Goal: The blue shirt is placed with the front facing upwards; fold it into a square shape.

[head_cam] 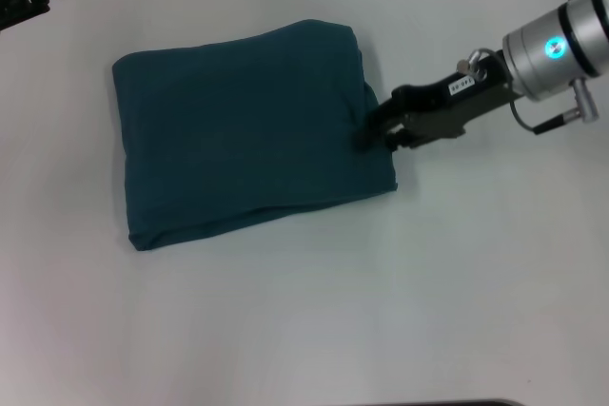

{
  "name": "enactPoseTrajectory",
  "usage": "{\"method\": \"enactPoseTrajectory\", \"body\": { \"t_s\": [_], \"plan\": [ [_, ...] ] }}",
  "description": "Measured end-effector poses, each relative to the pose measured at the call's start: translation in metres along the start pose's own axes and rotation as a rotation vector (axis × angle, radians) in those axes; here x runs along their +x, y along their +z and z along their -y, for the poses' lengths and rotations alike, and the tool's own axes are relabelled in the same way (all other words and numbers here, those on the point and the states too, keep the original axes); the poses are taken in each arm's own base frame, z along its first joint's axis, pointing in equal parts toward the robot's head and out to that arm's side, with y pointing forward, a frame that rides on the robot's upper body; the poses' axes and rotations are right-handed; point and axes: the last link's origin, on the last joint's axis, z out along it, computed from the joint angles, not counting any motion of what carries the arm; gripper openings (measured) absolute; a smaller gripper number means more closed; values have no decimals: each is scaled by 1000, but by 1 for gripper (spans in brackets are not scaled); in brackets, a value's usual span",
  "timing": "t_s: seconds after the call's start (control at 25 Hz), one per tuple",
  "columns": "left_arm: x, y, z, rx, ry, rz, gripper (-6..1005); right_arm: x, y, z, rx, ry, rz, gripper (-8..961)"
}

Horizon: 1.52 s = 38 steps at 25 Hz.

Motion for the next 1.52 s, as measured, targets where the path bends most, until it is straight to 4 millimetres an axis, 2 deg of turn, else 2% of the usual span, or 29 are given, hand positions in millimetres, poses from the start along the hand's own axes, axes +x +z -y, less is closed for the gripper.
{"method": "enactPoseTrajectory", "body": {
  "t_s": [0.08, 0.24, 0.56, 0.72, 0.8, 0.92, 1.04, 1.12, 1.28, 1.52],
  "plan": [
    [0, 0, 0, -2, 0, 0, 784, -4, -9, -7, -48, -16, 18, 486],
    [0, -1, -1, -3, -2, 1, 784, -11, -40, -16, -158, -87, 103, 487],
    [6, -7, -4, 10, -4, 16, 785, -14, -112, 1, -239, -111, 307, 488],
    [8, -8, -6, 15, 13, 42, 785, -6, -130, -3, -342, -256, 425, 489],
    [3, -10, -9, -2, 71, 84, 785, 2, -127, -4, -367, -401, 472, 489],
    [-17, -17, -11, -48, 274, 184, 785, 19, -108, -2, -369, -635, 564, 490],
    [-45, -28, -3, -55, 542, 209, 785, 39, -86, 1, -354, -822, 625, 559],
    [-61, -35, 3, -46, 660, 205, 785, 54, -72, 2, -341, -945, 597, 605],
    [-83, -43, 14, -16, 728, 230, 784, 81, -51, 7, -318, -1129, 488, 697],
    [-107, -44, 26, -5, 748, 346, 790, 116, -38, 16, -355, -1217, 429, 887]
  ]
}}
